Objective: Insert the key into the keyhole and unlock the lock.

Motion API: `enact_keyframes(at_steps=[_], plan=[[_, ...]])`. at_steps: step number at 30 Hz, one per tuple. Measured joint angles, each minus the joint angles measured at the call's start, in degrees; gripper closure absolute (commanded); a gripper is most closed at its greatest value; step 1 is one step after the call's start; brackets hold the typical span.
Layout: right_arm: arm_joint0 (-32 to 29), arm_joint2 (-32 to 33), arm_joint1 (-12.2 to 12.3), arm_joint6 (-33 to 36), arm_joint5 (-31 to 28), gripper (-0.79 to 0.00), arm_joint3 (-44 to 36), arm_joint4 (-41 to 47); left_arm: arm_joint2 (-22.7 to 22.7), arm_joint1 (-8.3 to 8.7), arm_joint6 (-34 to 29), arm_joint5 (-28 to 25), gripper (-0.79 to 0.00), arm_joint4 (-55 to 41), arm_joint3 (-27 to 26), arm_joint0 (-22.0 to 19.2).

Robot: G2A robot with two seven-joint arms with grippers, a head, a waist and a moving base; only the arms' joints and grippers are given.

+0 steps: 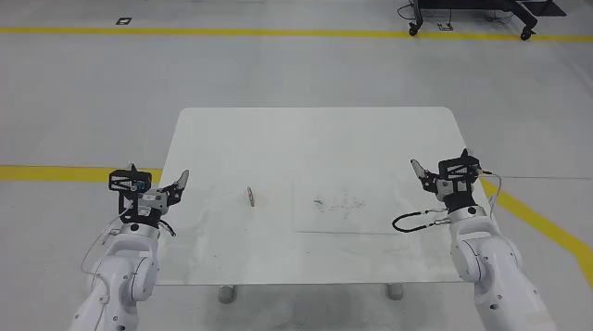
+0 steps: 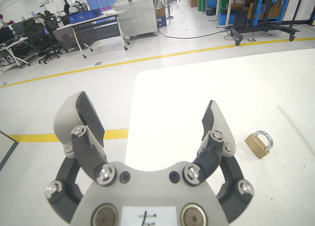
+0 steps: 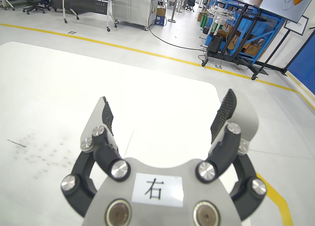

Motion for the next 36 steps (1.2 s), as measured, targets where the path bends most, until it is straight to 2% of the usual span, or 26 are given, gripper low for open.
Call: enact_keyframes(at_steps=[5, 12, 26, 36], plan=[[0.15, -0.21, -0.01, 0.07, -0.38, -0.785, 0.07, 0.02, 0.00, 0.00, 0.00, 0.00, -0.785, 0.00, 0.00, 0.00], [4.91, -8.50, -0.57, 6.53, -8.96, -0.785, 3.67, 0.68, 0.00, 0.00, 0.00, 0.00, -0.785, 0.00, 0.00, 0.00], [5.61, -10.11, -0.68, 6.99, -9.86, -0.785, 4.25, 0.27, 0.00, 0.00, 0.00, 0.00, -0.785, 0.00, 0.00, 0.00], [18.94, -24.59, -2.13, 10.79, -23.32, -0.785, 15.63, -6.45, 0.00, 0.00, 0.00, 0.00, -0.785, 0.00, 0.00, 0.00]])
